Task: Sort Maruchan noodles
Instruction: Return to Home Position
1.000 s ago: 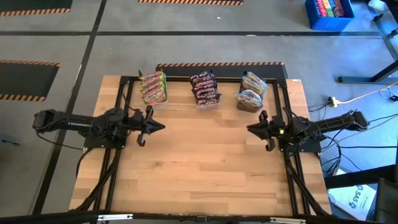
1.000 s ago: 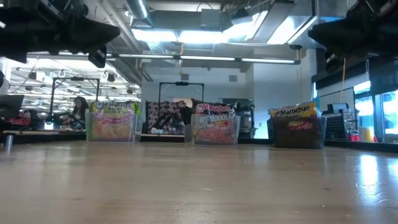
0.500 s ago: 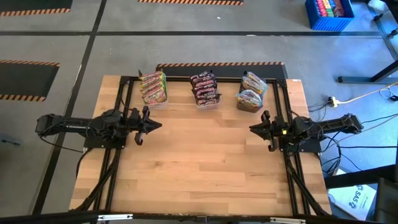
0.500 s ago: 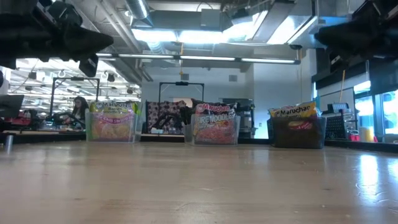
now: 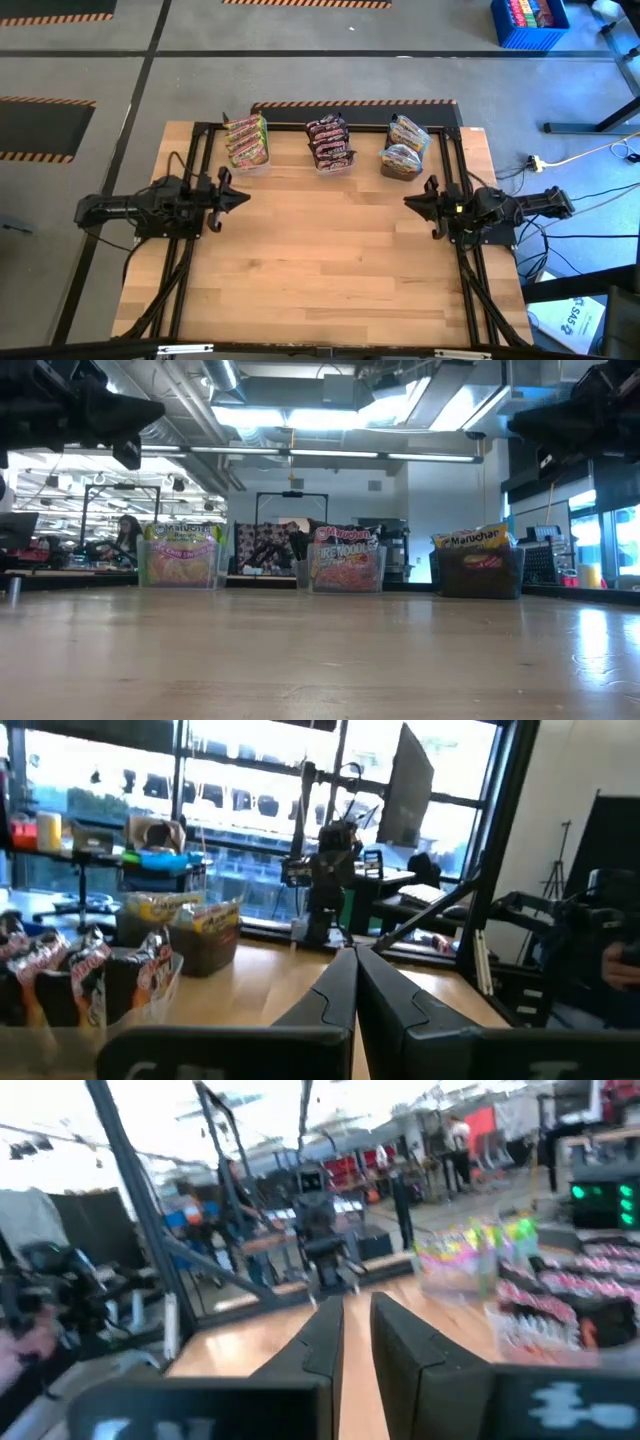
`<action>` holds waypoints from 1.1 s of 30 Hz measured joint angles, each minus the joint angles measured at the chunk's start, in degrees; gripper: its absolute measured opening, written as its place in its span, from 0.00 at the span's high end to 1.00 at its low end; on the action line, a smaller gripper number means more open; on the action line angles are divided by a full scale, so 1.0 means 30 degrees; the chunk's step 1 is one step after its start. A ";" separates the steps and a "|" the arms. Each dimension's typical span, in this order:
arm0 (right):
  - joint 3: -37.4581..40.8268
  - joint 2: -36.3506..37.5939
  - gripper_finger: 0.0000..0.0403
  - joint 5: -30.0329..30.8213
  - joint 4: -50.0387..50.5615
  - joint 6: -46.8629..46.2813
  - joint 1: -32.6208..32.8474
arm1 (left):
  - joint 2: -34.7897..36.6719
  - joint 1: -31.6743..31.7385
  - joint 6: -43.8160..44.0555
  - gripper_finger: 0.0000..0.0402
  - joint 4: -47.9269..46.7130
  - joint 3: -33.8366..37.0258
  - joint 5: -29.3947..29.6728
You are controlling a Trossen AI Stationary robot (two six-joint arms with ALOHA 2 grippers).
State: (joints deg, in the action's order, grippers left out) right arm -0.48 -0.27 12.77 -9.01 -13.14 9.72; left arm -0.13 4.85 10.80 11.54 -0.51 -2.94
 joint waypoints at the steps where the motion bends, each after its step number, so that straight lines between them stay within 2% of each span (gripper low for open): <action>1: 0.0005 -0.0019 0.91 0.0258 0.0228 -0.0057 0.0000 | -0.0005 0.0005 0.0244 1.00 -0.0061 0.0001 0.0033; 5: -0.0002 -0.0008 0.91 0.1307 0.0021 -0.0506 0.0000 | -0.0005 0.0005 0.0614 0.99 -0.1321 -0.0003 0.0620; 9: -0.0002 -0.0015 0.91 0.1857 0.1064 -0.0562 0.0000 | -0.0063 0.0005 -0.0267 0.99 -0.1873 -0.0050 0.1154; 14: -0.0002 -0.0022 0.91 0.1424 0.1536 -0.0539 0.0000 | -0.0070 0.0005 -0.0267 0.99 -0.2174 -0.0032 0.1304; 20: 0.0003 -0.0022 0.91 -0.0089 0.1683 -0.0020 0.0000 | -0.0078 0.0002 -0.0282 0.99 -0.2144 -0.0024 0.1305; 33: -0.0010 -0.0117 0.91 -0.0121 0.1958 -0.0017 0.0000 | -0.0078 0.0005 -0.0289 0.99 -0.2137 -0.0024 0.1310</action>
State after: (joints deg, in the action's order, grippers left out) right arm -0.51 -0.62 12.40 -3.14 -13.19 9.72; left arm -0.36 4.86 9.93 5.13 -0.58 0.99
